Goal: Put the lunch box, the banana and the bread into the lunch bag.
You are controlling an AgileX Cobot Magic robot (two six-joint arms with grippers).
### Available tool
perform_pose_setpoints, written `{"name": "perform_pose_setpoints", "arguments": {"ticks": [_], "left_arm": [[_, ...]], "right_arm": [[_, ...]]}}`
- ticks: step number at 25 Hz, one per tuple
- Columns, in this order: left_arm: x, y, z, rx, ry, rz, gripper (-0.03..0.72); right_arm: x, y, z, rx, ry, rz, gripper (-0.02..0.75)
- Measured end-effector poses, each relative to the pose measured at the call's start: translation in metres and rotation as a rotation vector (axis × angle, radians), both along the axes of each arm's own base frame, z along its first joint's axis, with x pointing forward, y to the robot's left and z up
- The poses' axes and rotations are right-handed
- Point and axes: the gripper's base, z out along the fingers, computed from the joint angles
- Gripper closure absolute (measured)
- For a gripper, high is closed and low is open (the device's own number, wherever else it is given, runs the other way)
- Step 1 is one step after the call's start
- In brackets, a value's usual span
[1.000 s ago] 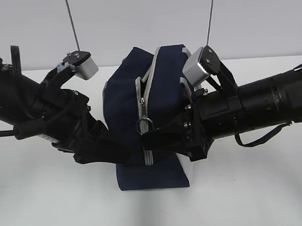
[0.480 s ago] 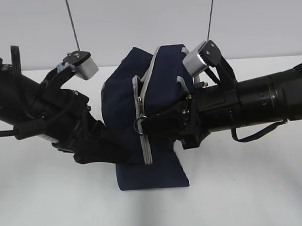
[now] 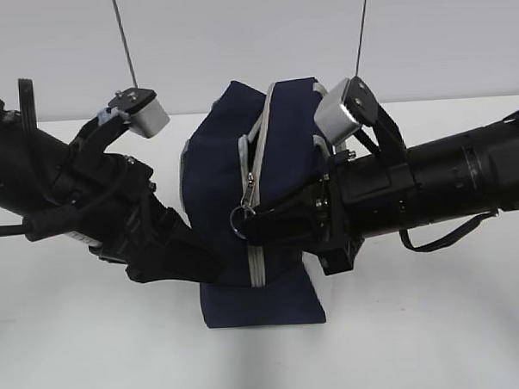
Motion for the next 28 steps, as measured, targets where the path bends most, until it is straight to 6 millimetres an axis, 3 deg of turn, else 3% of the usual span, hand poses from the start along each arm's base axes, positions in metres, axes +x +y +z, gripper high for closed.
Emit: {"name": "perform_pose_setpoints", "arguments": {"ticks": [11, 18, 28], "left_arm": [[-0.0002, 0.0, 0.0, 0.0, 0.001, -0.001, 0.214], [-0.0002, 0.0, 0.0, 0.0, 0.002, -0.002, 0.214], [-0.0003, 0.0, 0.0, 0.0, 0.002, -0.002, 0.232]], "right_arm": [[0.002, -0.0004, 0.0, 0.001, 0.003, -0.026, 0.553], [0.0028, -0.0007, -0.0002, -0.002, 0.004, -0.037, 0.747], [-0.0049, -0.0038, 0.0023, -0.056, 0.082, -0.025, 0.754]]}}
